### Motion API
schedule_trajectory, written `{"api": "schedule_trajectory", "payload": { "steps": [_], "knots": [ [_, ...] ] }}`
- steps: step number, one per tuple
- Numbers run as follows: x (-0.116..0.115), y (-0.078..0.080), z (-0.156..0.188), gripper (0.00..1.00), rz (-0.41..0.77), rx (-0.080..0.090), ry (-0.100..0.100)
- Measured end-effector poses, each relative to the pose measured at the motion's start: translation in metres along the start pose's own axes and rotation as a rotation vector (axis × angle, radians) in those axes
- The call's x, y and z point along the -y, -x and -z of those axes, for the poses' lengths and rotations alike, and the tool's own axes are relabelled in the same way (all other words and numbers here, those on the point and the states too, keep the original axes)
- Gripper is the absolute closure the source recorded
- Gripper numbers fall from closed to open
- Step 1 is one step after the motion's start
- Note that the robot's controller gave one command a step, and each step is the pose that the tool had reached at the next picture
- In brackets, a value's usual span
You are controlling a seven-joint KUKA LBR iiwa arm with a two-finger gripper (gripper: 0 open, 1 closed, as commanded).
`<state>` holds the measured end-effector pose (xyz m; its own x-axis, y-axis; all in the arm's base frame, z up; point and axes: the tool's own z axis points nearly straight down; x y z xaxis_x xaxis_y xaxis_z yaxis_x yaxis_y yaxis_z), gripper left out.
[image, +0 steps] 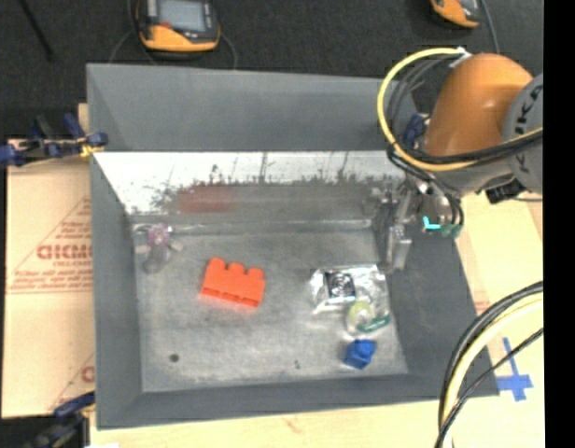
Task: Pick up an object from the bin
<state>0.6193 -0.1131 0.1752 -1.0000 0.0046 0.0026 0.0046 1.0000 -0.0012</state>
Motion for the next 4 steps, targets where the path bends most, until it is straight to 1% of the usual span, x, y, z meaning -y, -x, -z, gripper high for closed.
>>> {"api": "schedule_trajectory", "payload": {
  "steps": [1,2,3,4],
  "knots": [
    [0.002,-0.032,-0.06,0.0,0.32,0.001,0.001],
    [0.014,-0.043,-0.103,0.0,0.137,0.007,-0.001],
    [0.013,-0.04,-0.101,1.0,0.141,0.017,-0.003],
    [0.03,0.016,-0.102,1.0,0.127,0.012,-0.001]
  ]
}}
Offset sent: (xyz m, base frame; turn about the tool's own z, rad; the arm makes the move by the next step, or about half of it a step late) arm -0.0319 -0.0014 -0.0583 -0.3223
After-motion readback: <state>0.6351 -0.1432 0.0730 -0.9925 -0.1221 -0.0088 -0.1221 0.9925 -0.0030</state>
